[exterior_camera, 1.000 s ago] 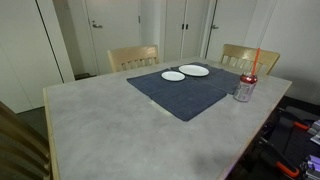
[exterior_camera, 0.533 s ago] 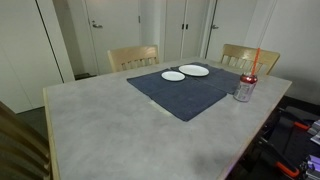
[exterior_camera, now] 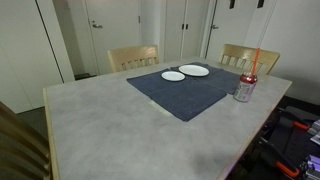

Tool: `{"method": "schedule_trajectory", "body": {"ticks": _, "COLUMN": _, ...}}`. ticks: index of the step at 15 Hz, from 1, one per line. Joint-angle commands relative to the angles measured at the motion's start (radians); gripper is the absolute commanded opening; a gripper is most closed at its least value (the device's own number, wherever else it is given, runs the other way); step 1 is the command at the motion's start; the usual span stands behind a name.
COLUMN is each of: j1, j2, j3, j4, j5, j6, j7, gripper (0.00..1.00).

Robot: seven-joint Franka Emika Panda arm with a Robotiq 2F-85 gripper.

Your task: Take the straw out of the drink can and put it on the table mat on the left

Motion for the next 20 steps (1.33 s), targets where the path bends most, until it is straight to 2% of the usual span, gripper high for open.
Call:
{"method": "schedule_trajectory", "body": {"ticks": 1, "j1": -0.045, "j2": -0.008, "j3": -0.021, "j4": -0.056, "j5": -0.027, "j6": 0.027, "j7": 0.056, "gripper": 1.00}}
{"method": "schedule_trajectory", "body": {"ticks": 4, "j1": -0.073, "j2": 0.033, "j3": -0.050, "j4": -0.069, "j5": -0.036, "j6": 0.061, "j7": 0.092, "gripper": 1.00}}
{"method": "schedule_trajectory", "body": {"ticks": 11, "j1": -0.101, "j2": 0.132, "j3": -0.106, "j4": -0.121, "j5": -0.019, "j6": 0.227, "j7": 0.153, "gripper": 1.00}}
{"method": "schedule_trajectory", "body": {"ticks": 15, "j1": -0.101, "j2": 0.175, "j3": -0.144, "j4": -0.141, "j5": 0.023, "j6": 0.230, "j7": 0.151, "gripper": 1.00}}
{"method": "schedule_trajectory", "body": {"ticks": 20, "j1": -0.109, "j2": 0.204, "j3": -0.178, "j4": -0.153, "j5": 0.038, "j6": 0.170, "j7": 0.172, "gripper": 1.00}}
